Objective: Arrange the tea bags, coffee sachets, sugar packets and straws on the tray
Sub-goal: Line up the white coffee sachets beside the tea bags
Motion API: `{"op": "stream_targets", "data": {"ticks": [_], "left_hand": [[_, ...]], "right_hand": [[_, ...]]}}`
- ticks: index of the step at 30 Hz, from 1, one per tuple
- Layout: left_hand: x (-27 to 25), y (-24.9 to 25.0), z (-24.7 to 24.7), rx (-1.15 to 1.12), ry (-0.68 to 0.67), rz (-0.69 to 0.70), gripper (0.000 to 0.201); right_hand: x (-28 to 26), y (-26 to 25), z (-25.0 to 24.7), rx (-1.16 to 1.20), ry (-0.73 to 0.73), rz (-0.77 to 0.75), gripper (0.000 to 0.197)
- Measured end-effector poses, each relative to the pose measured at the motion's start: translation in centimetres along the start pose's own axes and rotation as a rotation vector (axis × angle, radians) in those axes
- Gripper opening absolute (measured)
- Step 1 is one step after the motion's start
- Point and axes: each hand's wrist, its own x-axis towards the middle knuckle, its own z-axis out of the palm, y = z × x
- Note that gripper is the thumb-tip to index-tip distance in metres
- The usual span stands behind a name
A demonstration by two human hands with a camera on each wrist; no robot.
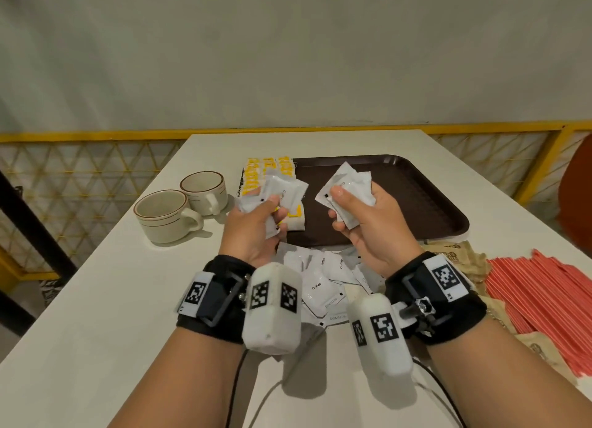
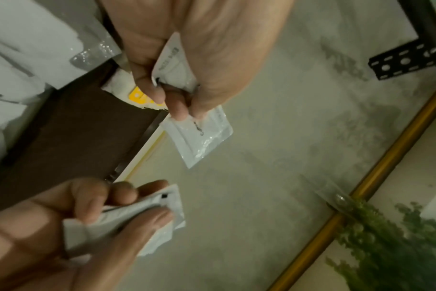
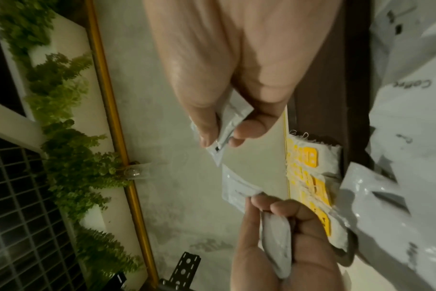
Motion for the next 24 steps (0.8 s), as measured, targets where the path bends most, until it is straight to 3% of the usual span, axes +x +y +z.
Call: {"op": "stream_targets", "data": {"ticks": [2, 5, 10, 12, 14, 18, 24], "left_hand": [[-0.1, 0.4, -0.2, -0.052, -0.018, -0.108, 0.006], [-1.1, 0.8, 0.2, -0.089, -0.204, -0.322, 0.012], [-1.3, 0.5, -0.1, 0.026, -0.355, -0.45, 0.022], [-1.5, 0.7, -0.1, 0.04, -0.351, -0.483, 0.021], [-1.3, 0.8, 0.0, 0.076, -0.282, -0.426, 0.01], [-0.2, 0.3, 0.0, 0.078, -0.186, -0.215, 0.027], [-1.0, -0.1, 0.2, 0.086, -0.322, -0.001, 0.033]], "right_hand": [[0.0, -0.1, -0.2, -0.038, -0.06, 0.017, 0.02], [-0.3, 0.3, -0.1, -0.219, -0.178, -0.029, 0.026], [-0.6, 0.1, -0.1, -0.366, -0.327, -0.055, 0.021], [-0.7, 0.0, -0.1, -0.399, -0.29, -0.088, 0.02], [-0.6, 0.3, -0.1, -0.372, -0.2, -0.116, 0.014], [0.0, 0.6, -0.4, -0.226, -0.083, -0.013, 0.017], [-0.2, 0.4, -0.2, -0.15, -0.183, 0.091, 0.022]]}}
